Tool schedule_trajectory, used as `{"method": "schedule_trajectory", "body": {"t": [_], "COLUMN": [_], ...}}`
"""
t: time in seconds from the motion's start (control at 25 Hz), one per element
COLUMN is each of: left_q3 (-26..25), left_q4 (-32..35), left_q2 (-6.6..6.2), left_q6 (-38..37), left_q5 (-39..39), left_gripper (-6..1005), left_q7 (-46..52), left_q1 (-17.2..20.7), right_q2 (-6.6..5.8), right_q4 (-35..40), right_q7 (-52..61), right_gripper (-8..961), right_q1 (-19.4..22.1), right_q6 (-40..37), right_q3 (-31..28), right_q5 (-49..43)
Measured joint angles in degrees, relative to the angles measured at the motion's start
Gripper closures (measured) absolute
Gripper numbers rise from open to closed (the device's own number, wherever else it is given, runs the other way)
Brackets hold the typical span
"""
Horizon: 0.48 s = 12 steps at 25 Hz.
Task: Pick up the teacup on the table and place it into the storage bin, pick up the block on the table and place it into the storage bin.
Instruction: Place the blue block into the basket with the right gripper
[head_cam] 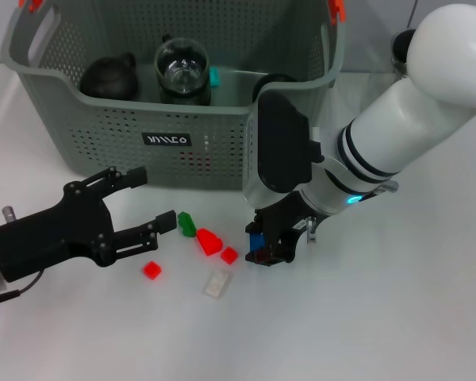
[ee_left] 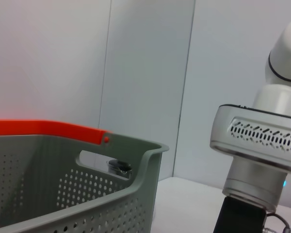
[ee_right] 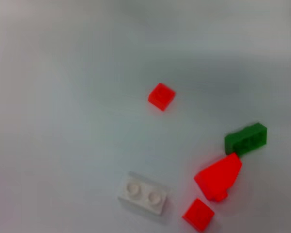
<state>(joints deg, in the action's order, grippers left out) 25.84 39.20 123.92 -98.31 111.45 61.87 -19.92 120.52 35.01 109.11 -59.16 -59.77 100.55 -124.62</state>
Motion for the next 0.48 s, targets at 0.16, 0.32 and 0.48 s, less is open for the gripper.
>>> {"method": "schedule_trajectory", "body": {"t": [0.16, 0.32, 0.48], "left_q3": [0.0, -0.3, -2.4], "left_q4": [0.3, 0.4, 0.6], "left_q2": [-0.03, -0.3, -0.47], "left_q6": [-0.1, -0.6, -1.6], "left_q5": [0.0, 0.2, 0.6], "left_gripper": [156, 156, 156], "left_q7": [0.0, 0.0, -0.1], "left_q1": [0.4, 1.0, 1.5], "right_q2": [-0.25, -0.47, -0.31], "right_q4": [4.1, 12.8, 21.9], "right_q7": [1.5, 4.0, 6.2], "right_gripper": [538, 538, 537], "right_q1": [2.0, 6.4, 10.5], "right_q6": [-2.0, -5.8, -10.5], "right_q3": [-0.1, -1.7, -5.0], "right_q5": [-0.2, -2.0, -5.0]}}
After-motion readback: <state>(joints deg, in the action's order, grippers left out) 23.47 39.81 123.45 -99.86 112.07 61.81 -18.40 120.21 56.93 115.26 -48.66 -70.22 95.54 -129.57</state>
